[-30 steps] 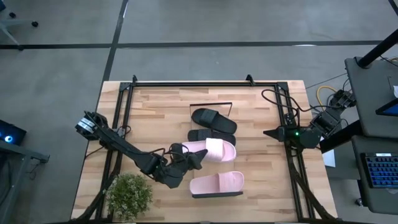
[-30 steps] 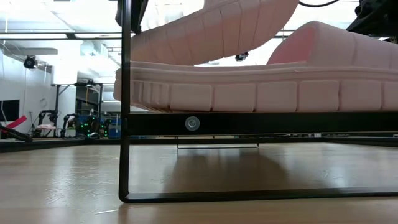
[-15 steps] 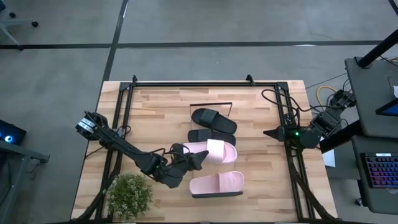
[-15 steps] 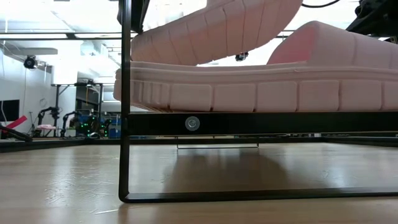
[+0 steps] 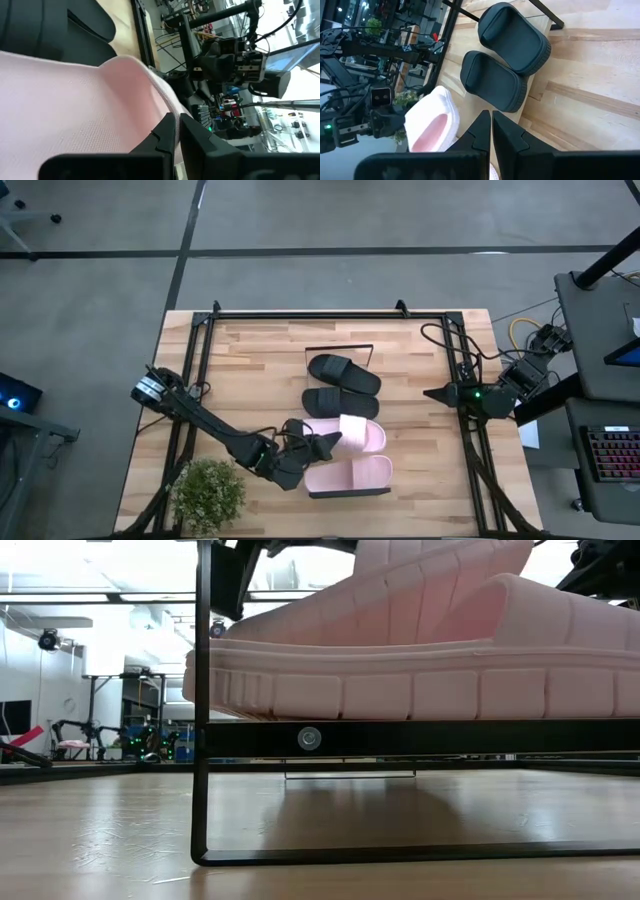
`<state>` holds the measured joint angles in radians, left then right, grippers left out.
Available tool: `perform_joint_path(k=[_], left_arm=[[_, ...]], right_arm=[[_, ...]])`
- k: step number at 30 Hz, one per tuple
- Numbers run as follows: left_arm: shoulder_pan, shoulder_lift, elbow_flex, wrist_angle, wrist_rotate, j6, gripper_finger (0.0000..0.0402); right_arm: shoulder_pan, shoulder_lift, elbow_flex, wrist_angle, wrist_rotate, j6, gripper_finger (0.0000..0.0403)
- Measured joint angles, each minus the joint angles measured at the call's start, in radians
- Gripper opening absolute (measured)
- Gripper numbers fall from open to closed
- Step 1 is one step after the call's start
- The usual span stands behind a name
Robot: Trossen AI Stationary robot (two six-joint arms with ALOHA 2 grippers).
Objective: Pick and place slides into the shelf
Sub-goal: Put the pink slide on the shelf
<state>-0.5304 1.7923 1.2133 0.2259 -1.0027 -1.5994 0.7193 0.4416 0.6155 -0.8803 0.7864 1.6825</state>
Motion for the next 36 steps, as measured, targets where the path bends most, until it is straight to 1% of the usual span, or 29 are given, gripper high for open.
perform_joint_path(k=[14,24,32,36], left_arm=[[0.041,0.020,0.000,0.001,0.004,0.016,0.0000],[0.051,0.030,-0.001,0.002,0.061,0.008,0.0000],[0.051,0.038,-0.002,0.004,0.050,0.005,0.0000],[0.051,0.083,-0.002,0.006,0.052,-0.097,0.0000]], right_arm=[[0.000,0.007,0.000,0.007,0.000,-0.008,0.0008],[0.000,0.013,0.000,0.007,0.000,-0.011,0.0008],[0.000,0.013,0.000,0.007,0.000,-0.011,0.0008],[0.000,0.013,0.000,0.010,0.000,-0.011,0.0008]])
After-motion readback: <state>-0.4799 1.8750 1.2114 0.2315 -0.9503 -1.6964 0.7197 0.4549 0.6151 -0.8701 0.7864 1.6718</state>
